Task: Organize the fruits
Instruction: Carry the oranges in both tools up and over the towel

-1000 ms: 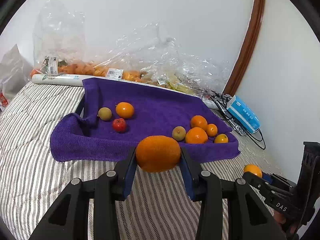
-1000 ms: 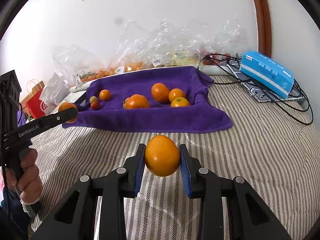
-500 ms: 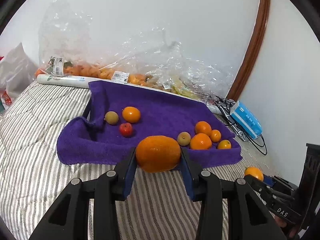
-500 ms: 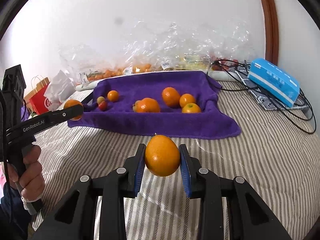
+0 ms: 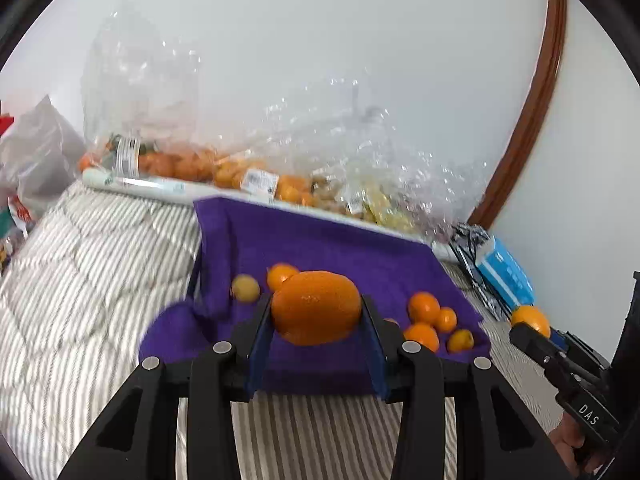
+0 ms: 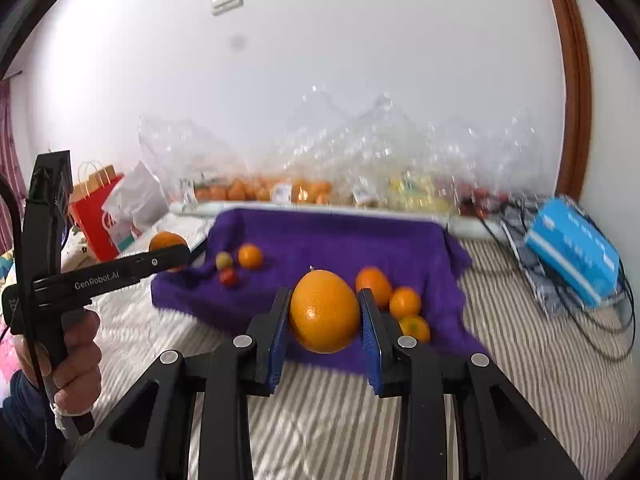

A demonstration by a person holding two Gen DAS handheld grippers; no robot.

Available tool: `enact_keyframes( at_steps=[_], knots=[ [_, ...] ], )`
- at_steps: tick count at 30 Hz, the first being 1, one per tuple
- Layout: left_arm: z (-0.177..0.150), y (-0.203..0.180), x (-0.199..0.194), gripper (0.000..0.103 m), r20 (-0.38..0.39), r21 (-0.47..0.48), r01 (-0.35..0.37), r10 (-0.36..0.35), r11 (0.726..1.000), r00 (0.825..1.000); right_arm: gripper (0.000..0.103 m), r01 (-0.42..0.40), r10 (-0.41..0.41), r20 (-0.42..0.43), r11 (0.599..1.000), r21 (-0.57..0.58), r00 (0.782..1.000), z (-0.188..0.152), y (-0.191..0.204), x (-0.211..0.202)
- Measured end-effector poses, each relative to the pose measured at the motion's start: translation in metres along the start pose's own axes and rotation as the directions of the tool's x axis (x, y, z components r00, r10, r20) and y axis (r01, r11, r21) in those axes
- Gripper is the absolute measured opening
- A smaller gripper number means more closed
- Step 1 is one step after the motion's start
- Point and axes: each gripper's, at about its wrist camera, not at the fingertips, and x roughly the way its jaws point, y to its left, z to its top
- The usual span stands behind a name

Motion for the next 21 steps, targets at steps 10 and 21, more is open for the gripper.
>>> enact_keyframes(
  at_steps=[10, 21],
  knots=[
    [0.04, -0.009, 0.03, 0.039, 0.034, -0.008, 0.005, -0.004, 1.0, 0.999, 0.033, 0.014, -0.015, 0.068, 1.0, 0.008, 0.998, 0.043, -0.013, 0.023],
    [0.036, -0.01, 0.066, 0.039, 0.016, 0.021, -0.044, 0.044, 0.999, 0.999, 0.033, 0.014, -0.017, 0.032, 0.995, 0.097, 0.999, 0.041, -0.045, 0.063]
  ],
)
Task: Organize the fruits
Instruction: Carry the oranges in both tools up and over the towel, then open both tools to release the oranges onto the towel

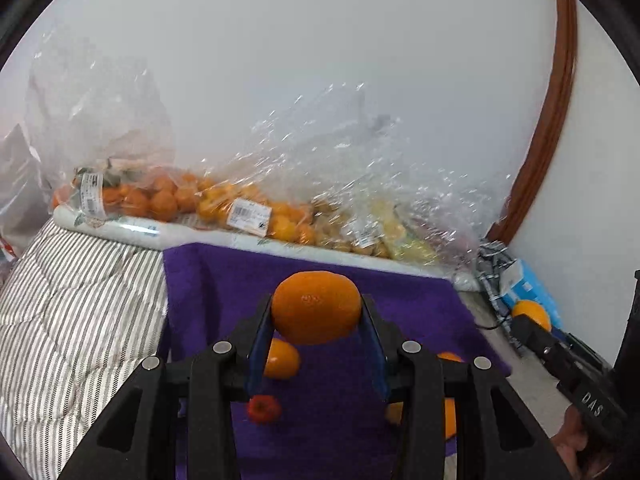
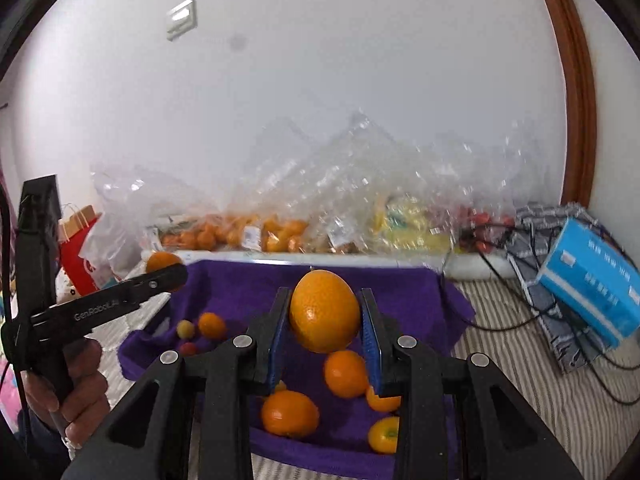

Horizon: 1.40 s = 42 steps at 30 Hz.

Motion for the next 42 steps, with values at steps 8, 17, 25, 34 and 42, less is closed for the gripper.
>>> enact_keyframes(
  at_steps=[8, 17, 25, 34, 42],
  knots=[
    [-0.011, 0.015, 0.018, 0.039, -0.062, -0.048, 0.018, -0.021, 0.999, 0.998, 0.033, 0.031, -0.028, -0.046, 0.998, 0.057, 0.999, -0.006, -0.025, 0.014],
    [-0.021, 0.015, 0.033, 0.039, -0.102, -0.051, 0.036, -0.041, 0.998, 0.994, 0.033, -0.008, 0.006, -0.145, 1.0, -0.016, 0.989, -0.024, -0.007, 0.036],
    [-0.027, 0.01, 0.042, 0.04, -0.126, -0.023, 0.035, -0.038, 0.999, 0.991, 0.033, -0.004, -0.003, -0.197, 0.999, -0.032, 0.98, -0.032, -0.004, 0.048],
    [-0.027, 0.008, 0.042, 0.039, -0.129, -0.019, 0.046, -0.048, 0.999, 0.991, 0.033, -0.002, -0.007, -0.197, 0.999, -0.044, 0.98, -0.032, -0.002, 0.048],
    [-0.027, 0.007, 0.041, 0.039, -0.13, -0.015, 0.042, -0.044, 0.999, 0.991, 0.033, 0.002, -0.009, -0.196, 0.999, -0.039, 0.981, -0.032, -0.004, 0.047]
  ],
)
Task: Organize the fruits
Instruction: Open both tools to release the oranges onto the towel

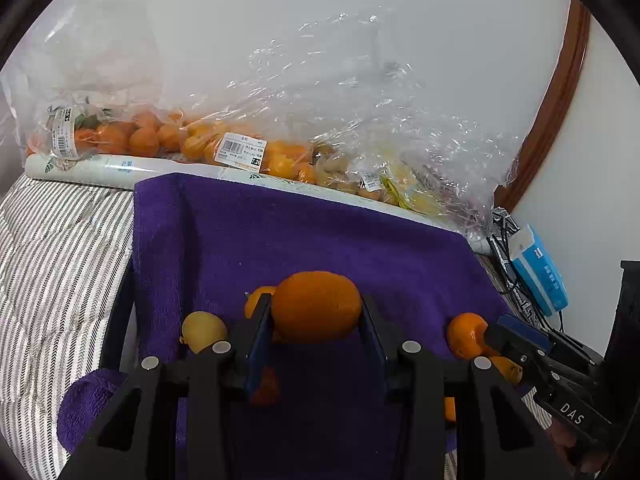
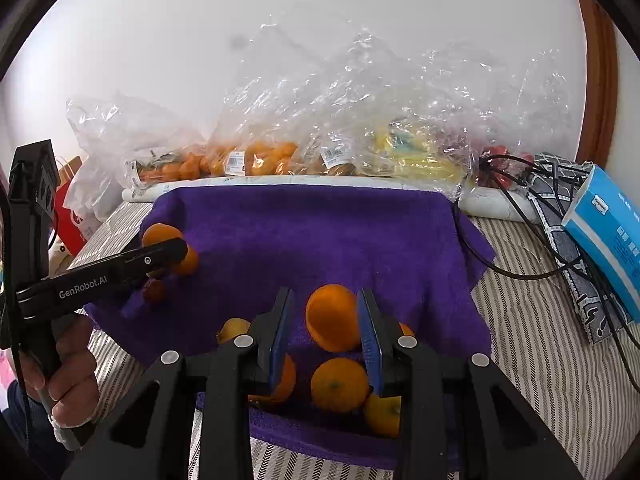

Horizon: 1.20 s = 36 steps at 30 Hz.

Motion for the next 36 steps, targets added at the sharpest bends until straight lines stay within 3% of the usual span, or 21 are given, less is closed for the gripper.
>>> enact_keyframes(
  at_steps=[22, 29, 32, 36],
  knots=[
    [0.0, -0.007, -0.004, 0.043, 0.008, 0.035, 0.01, -0.01, 0.999, 1.0, 0.048, 0.027, -0.027, 0.022, 1.0, 0.001, 0.999, 0.002, -0.004, -0.004],
    [-0.002, -0.01, -0.01, 0.045, 0.03, 0.046, -0.033, 0.031, 0.998, 0.999, 0.055, 0.049, -0.048, 0.031, 0.999, -0.015, 0.998, 0.002, -0.001, -0.005],
    [0.003, -0.016, -0.017, 0.05, 0.051, 0.058, -0.079, 0.076, 0.995, 0.996, 0.058, 0.056, -0.055, 0.032, 0.998, -0.022, 0.998, 0.004, 0.002, -0.009],
    [0.007, -0.028, -0.032, 0.068, 0.053, 0.113, -0.106, 0.1, 0.988, 0.994, 0.065, 0.02, -0.019, 0.042, 1.0, -0.011, 0.999, 0.011, 0.007, -0.02]
  ],
)
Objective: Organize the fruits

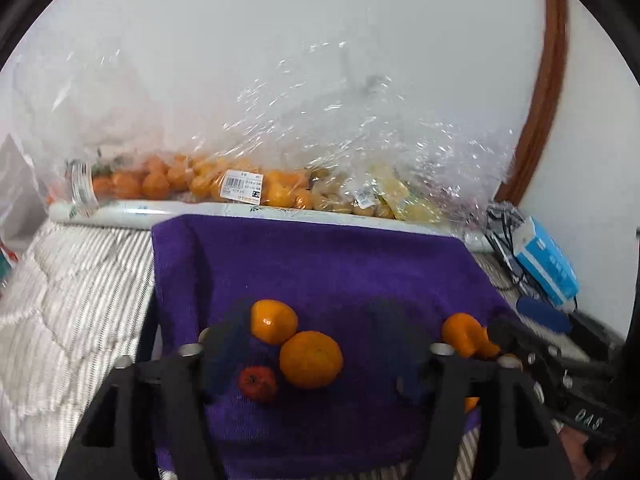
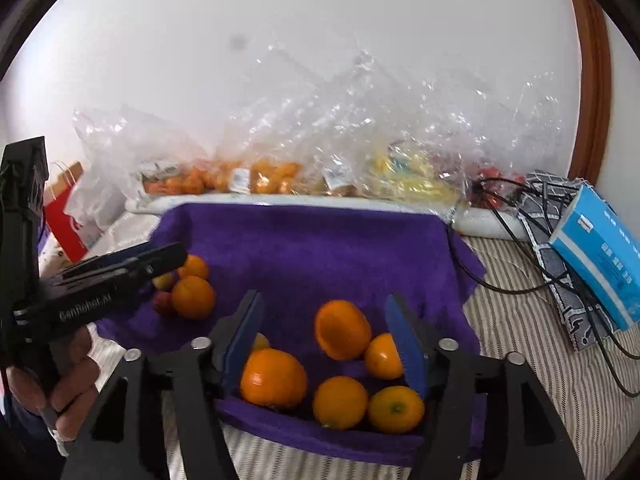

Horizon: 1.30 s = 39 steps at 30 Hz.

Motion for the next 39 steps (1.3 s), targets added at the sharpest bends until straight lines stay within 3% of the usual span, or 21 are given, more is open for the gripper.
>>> enact_keyframes(
  at_steps=[3, 9, 17, 19, 24, 30, 35, 39],
  knots=[
    [-0.002, -0.007, -0.023, 0.074, 0.035, 0.017, -0.034, 0.033, 0.999, 0.999, 0.065, -0.005, 0.005, -0.01, 1.0, 0.012, 1.0, 0.008, 0.007, -0.014],
    [-0.008, -0.015, -0.068, 0.085, 0.041, 0.031, -0.019, 0.018, 0.999, 0.999, 0.065, 0.04, -0.039, -0.015, 0.998, 0.057, 0.999, 0.01, 0.02, -0.056],
    [-0.024, -0.02, -0.128, 0.087, 0.056, 0.067, -0.033, 0.03, 0.997, 0.998, 0.067, 0.091, -0.09, -0.02, 0.993, 0.076, 0.996, -0.009, 0.029, -0.122],
    [-0.026, -0.021, -0.142, 0.087, 0.041, 0.078, -0.035, 0.032, 0.996, 0.999, 0.073, 0.085, -0.084, -0.013, 0.992, 0.088, 0.996, -0.013, 0.028, -0.137],
    [-0.031, -0.031, -0.179, 0.087, 0.058, 0.118, -0.043, 0.036, 0.992, 0.998, 0.074, 0.05, -0.053, 0.017, 0.99, 0.133, 0.998, -0.019, 0.024, -0.179],
    [-0.046, -0.052, -0.215, 0.092, 0.085, 0.129, -0.033, 0.022, 0.991, 0.996, 0.074, 0.088, -0.091, 0.012, 0.985, 0.148, 0.996, -0.031, 0.026, -0.208],
    [-0.061, -0.064, -0.237, 0.093, 0.075, 0.106, -0.004, -0.004, 0.994, 0.997, 0.091, 0.1, -0.106, 0.032, 0.984, 0.151, 0.994, -0.048, 0.033, -0.236],
    [-0.072, -0.07, -0.257, 0.094, 0.098, 0.102, -0.05, 0.04, 0.994, 0.994, 0.098, 0.114, -0.125, 0.063, 0.982, 0.154, 0.99, -0.06, 0.039, -0.259]
  ],
)
